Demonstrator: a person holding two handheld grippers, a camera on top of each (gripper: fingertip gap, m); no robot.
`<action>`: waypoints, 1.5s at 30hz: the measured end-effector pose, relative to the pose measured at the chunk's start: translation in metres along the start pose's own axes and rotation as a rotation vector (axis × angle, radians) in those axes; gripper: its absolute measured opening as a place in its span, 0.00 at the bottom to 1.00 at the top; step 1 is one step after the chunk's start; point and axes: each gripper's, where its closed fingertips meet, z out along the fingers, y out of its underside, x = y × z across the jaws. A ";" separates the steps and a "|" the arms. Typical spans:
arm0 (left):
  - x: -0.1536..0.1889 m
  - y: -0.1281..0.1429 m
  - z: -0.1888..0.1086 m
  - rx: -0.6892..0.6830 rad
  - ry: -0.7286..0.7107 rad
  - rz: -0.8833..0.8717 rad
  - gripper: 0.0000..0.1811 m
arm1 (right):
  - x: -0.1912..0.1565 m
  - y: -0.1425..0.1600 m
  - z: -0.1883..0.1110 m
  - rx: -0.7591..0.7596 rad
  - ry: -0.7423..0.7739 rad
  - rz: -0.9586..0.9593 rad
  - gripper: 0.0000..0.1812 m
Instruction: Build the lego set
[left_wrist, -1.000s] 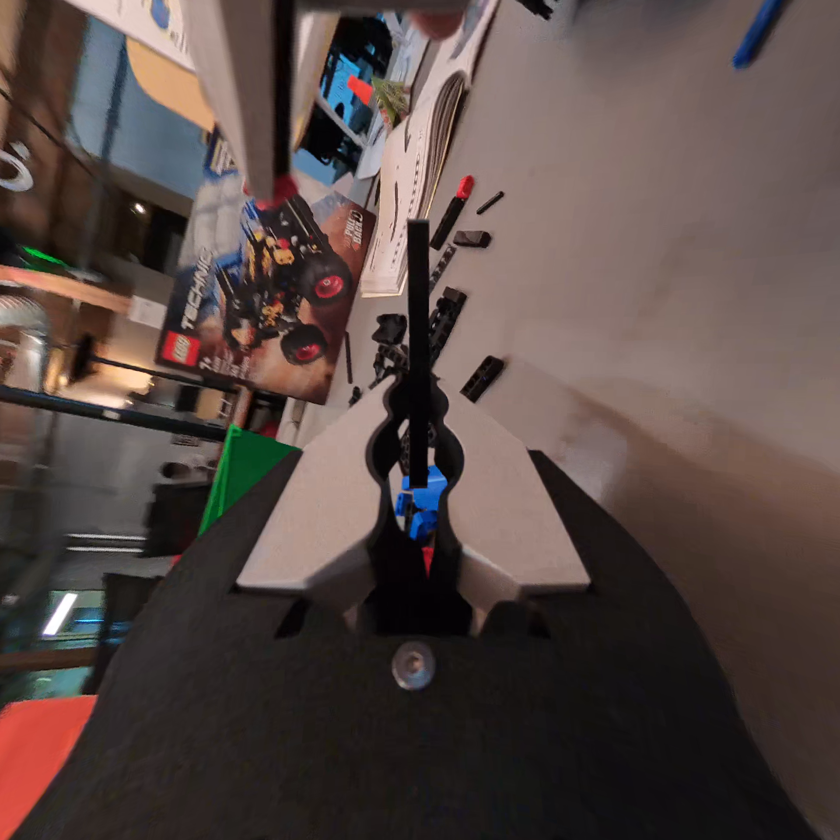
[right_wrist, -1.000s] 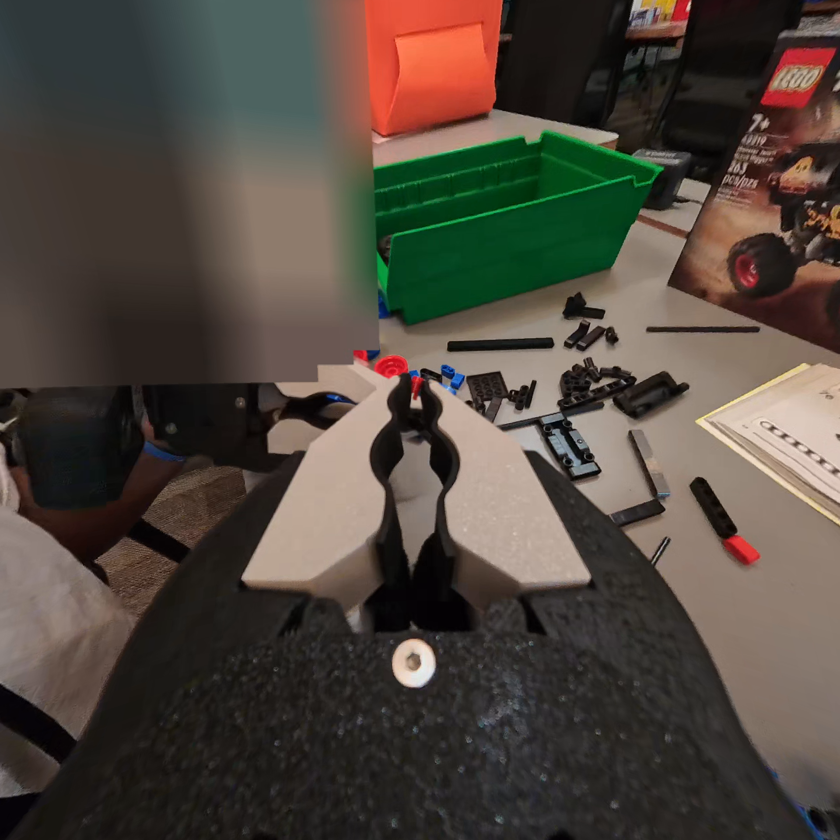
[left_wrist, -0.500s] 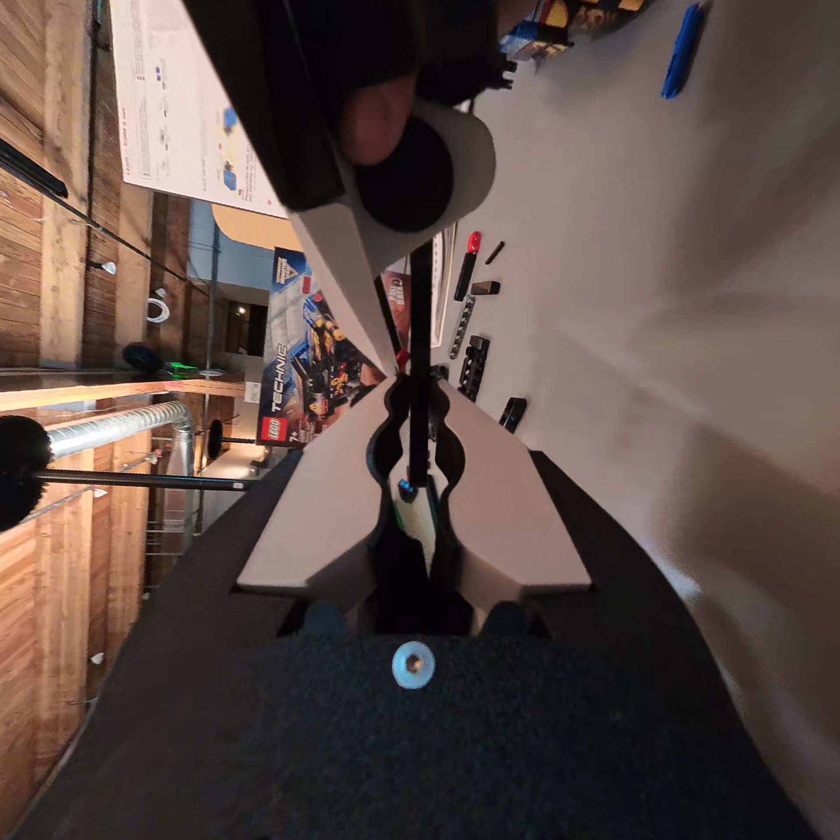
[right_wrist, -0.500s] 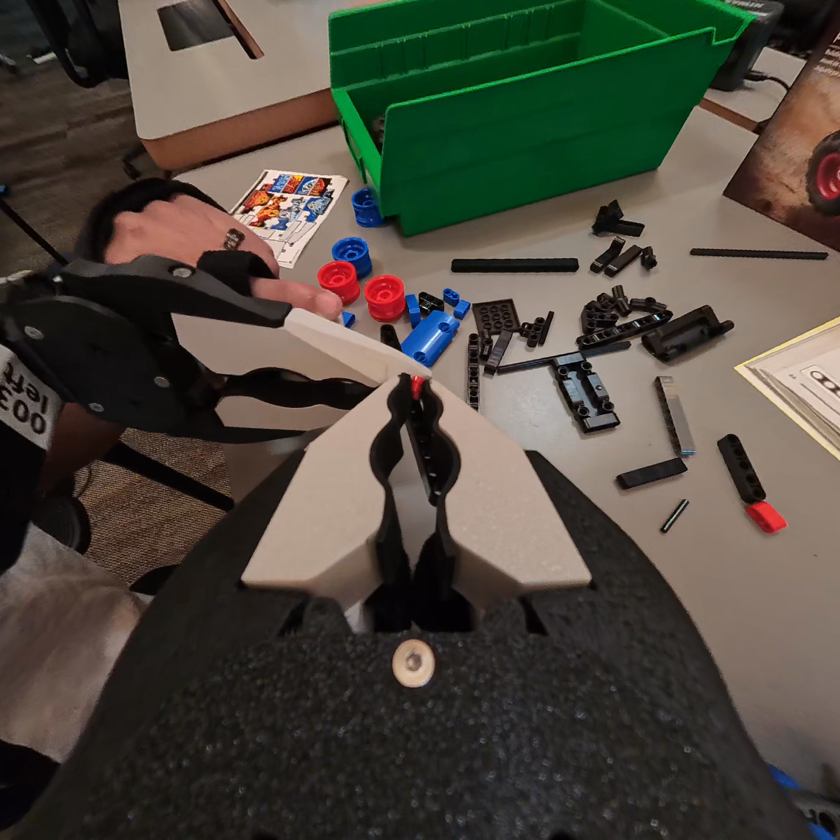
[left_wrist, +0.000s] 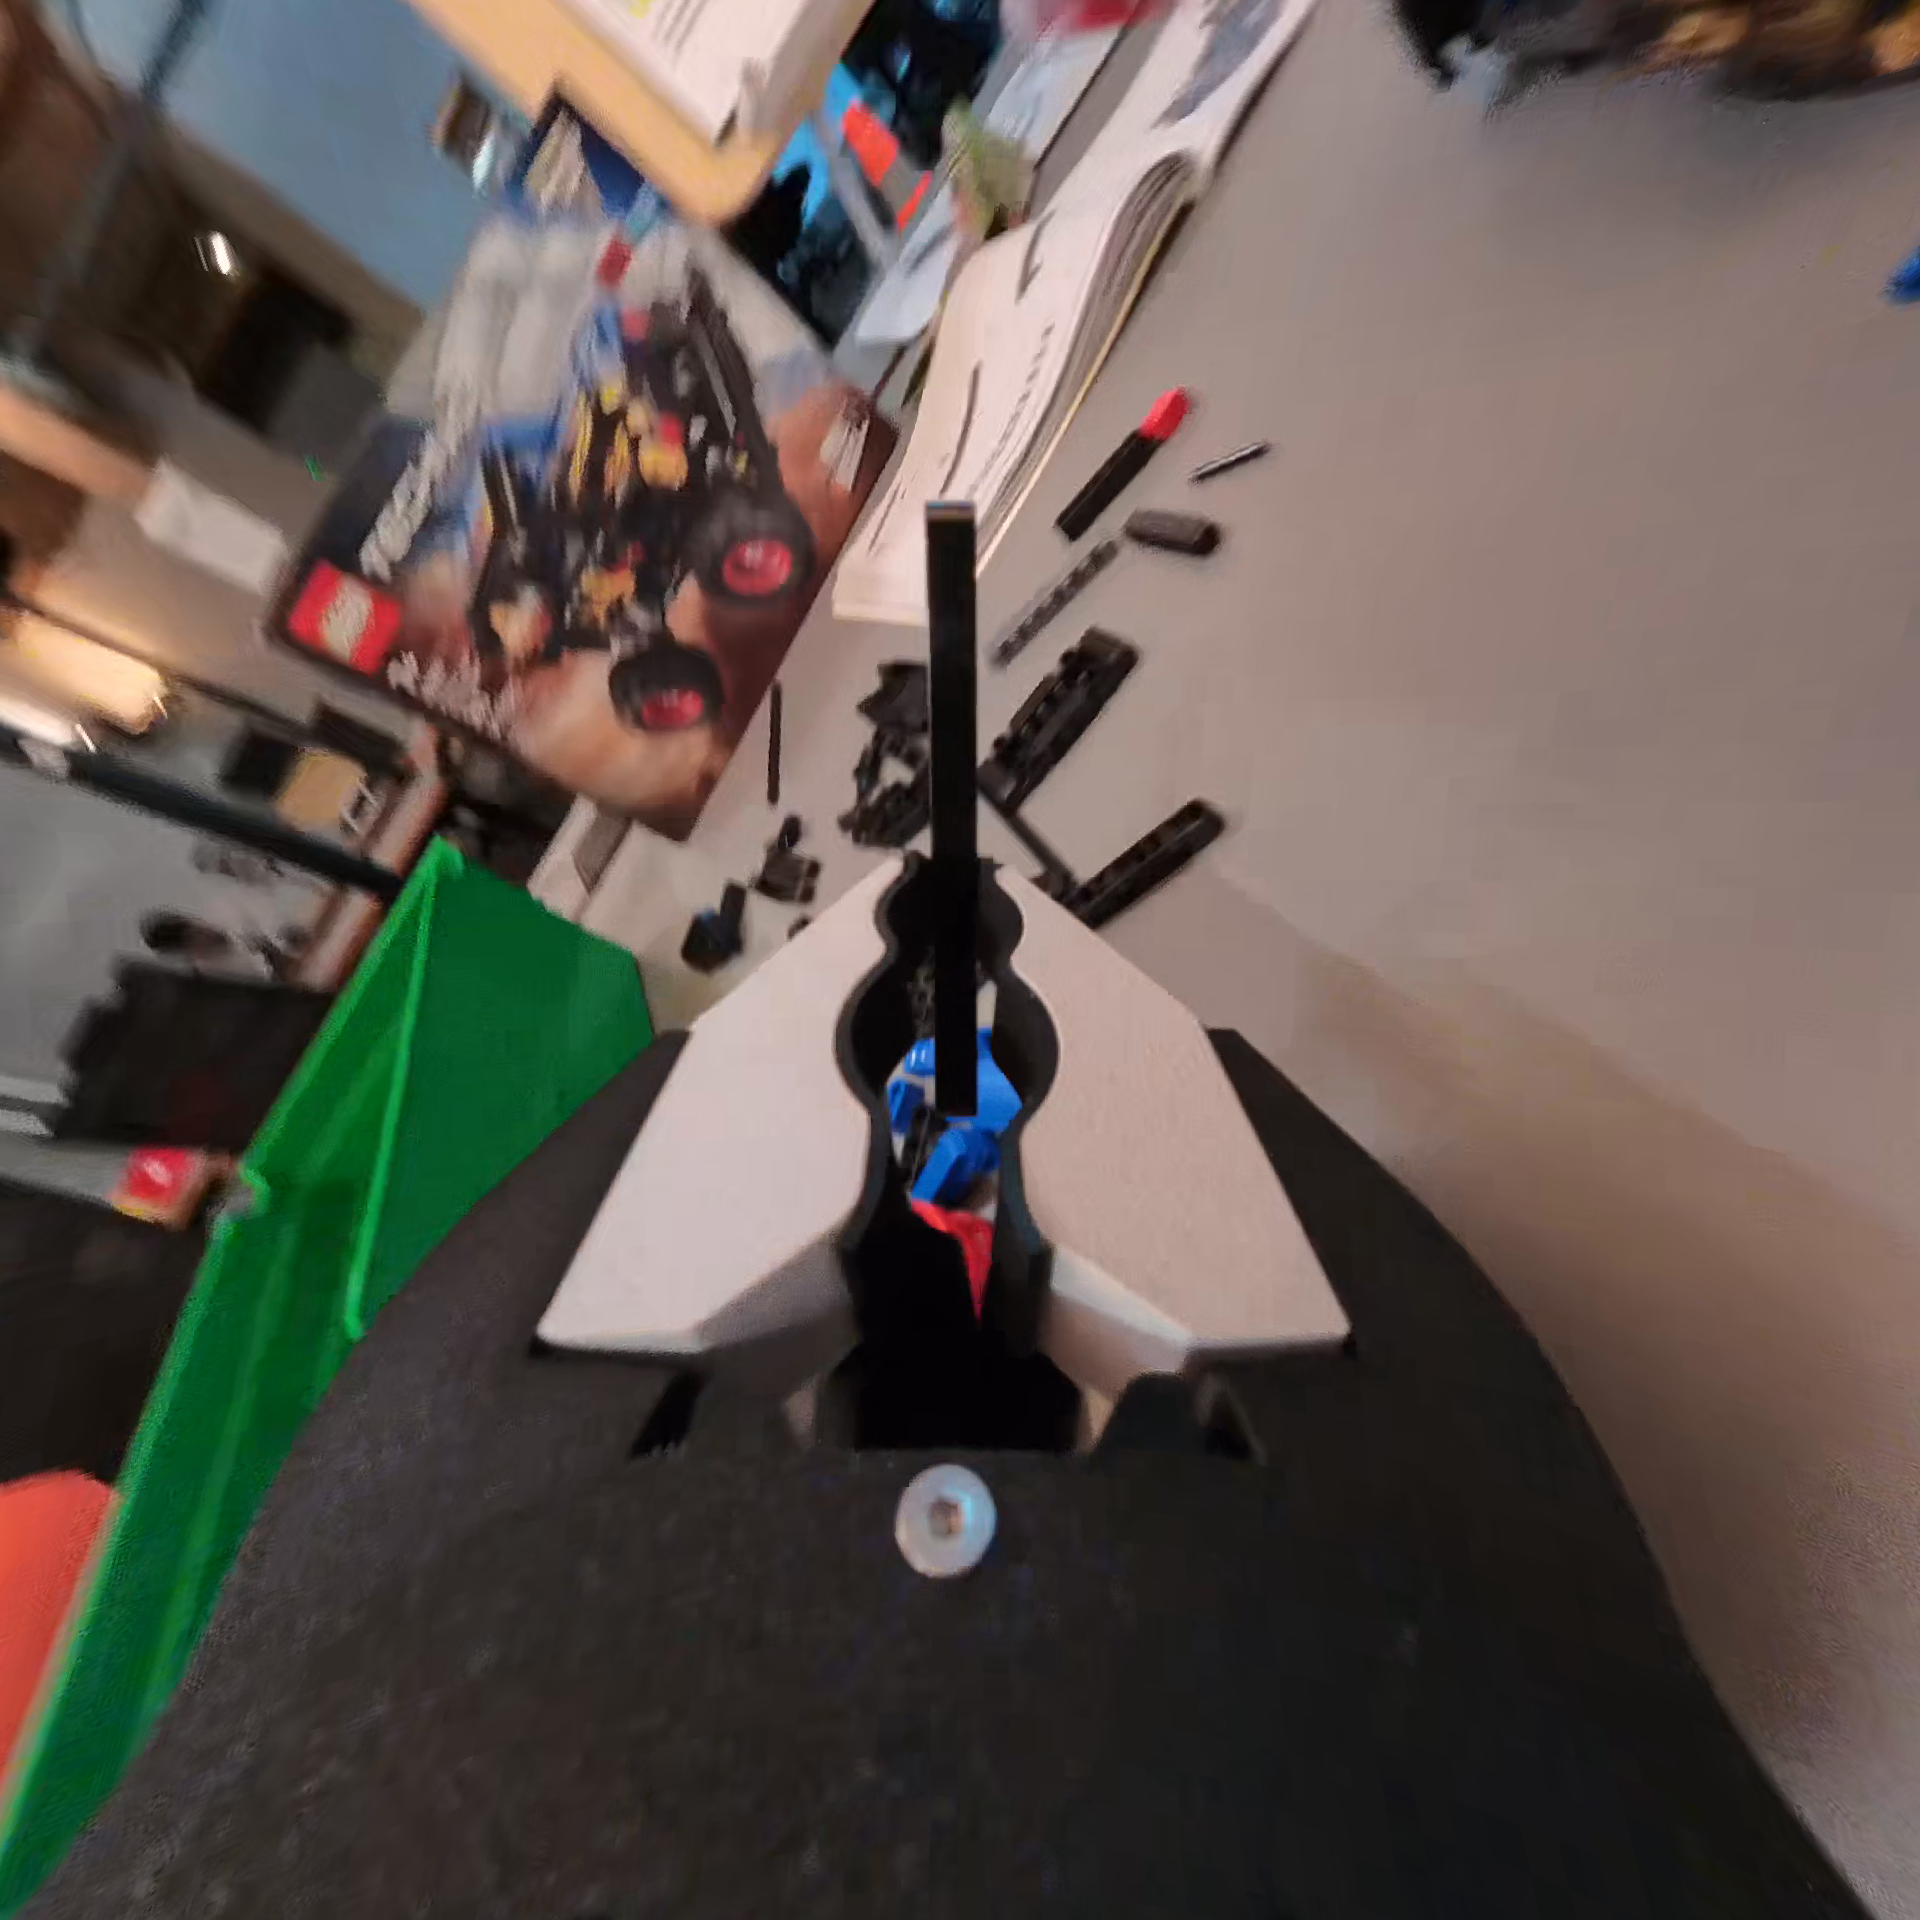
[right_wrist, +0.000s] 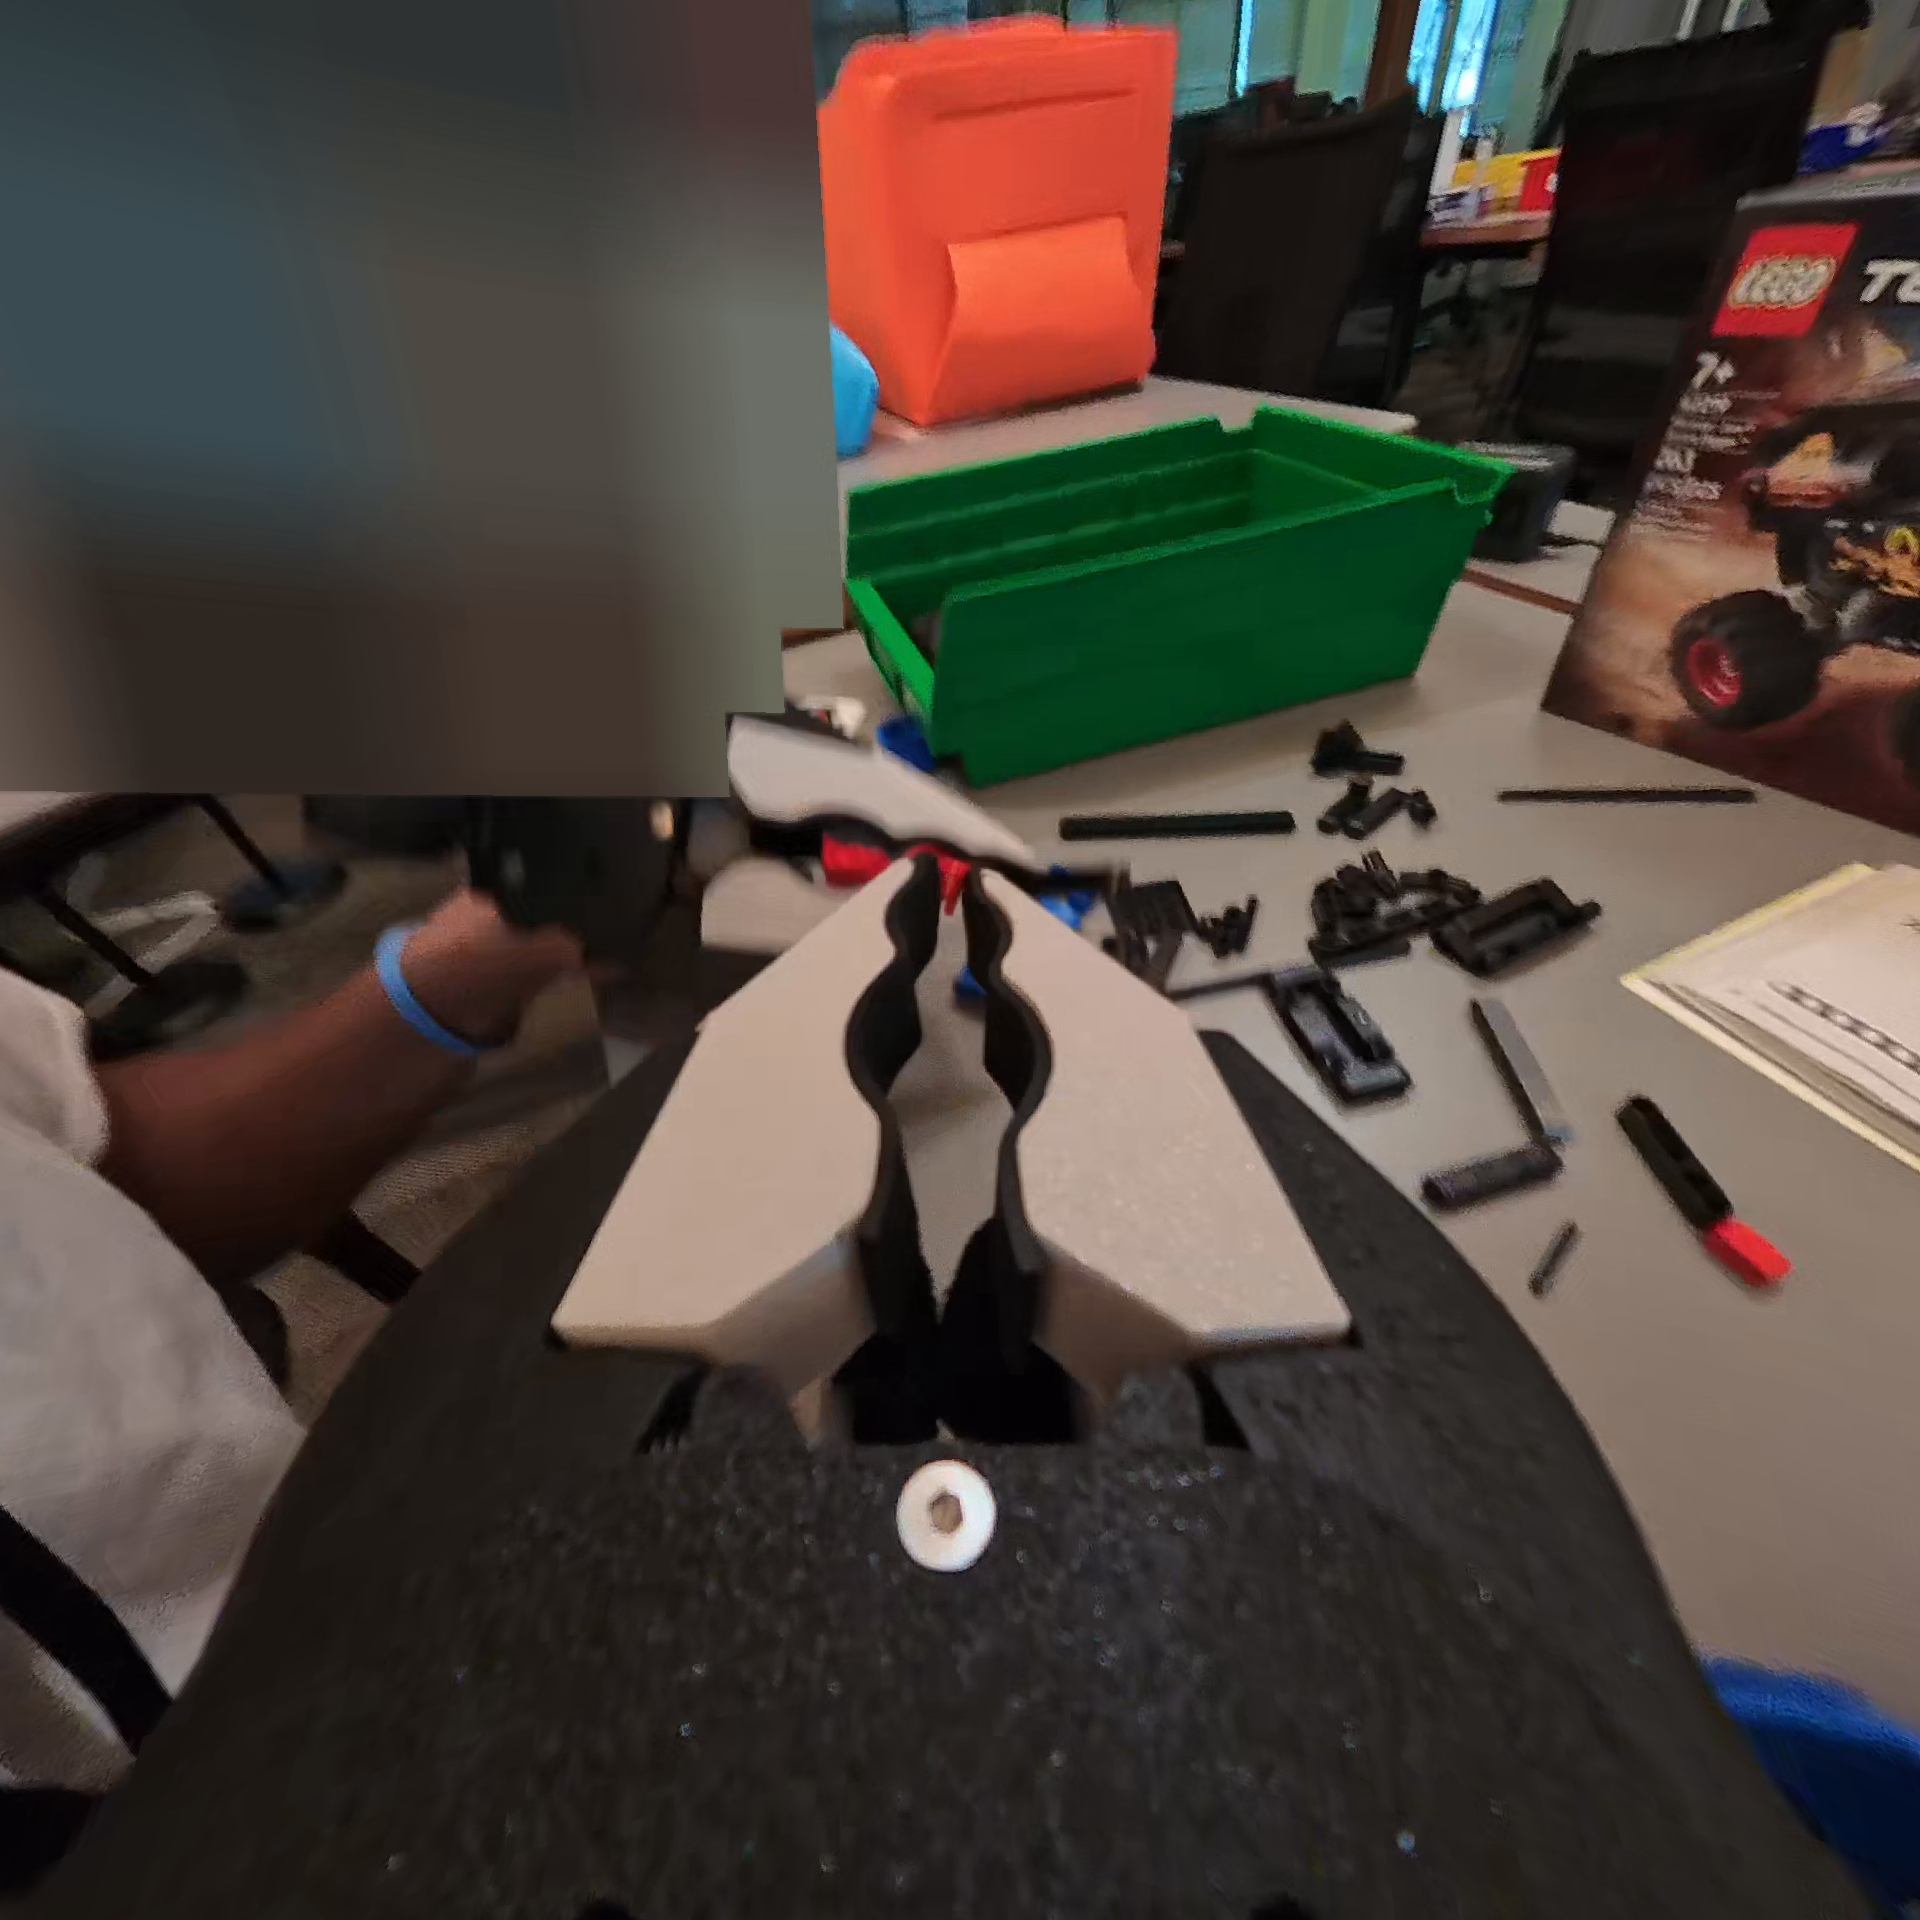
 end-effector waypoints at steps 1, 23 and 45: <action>-0.007 0.007 0.001 -0.014 -0.008 -0.068 0.03 | 0.001 0.018 0.000 -0.080 0.027 -0.022 0.02; -0.018 0.011 0.004 0.035 -0.031 -0.144 0.03 | -0.015 0.087 -0.053 -0.980 -0.145 -0.121 0.10; -0.018 0.015 0.003 0.013 -0.050 -0.138 0.03 | 0.006 0.138 -0.029 -1.156 -0.017 -0.181 0.04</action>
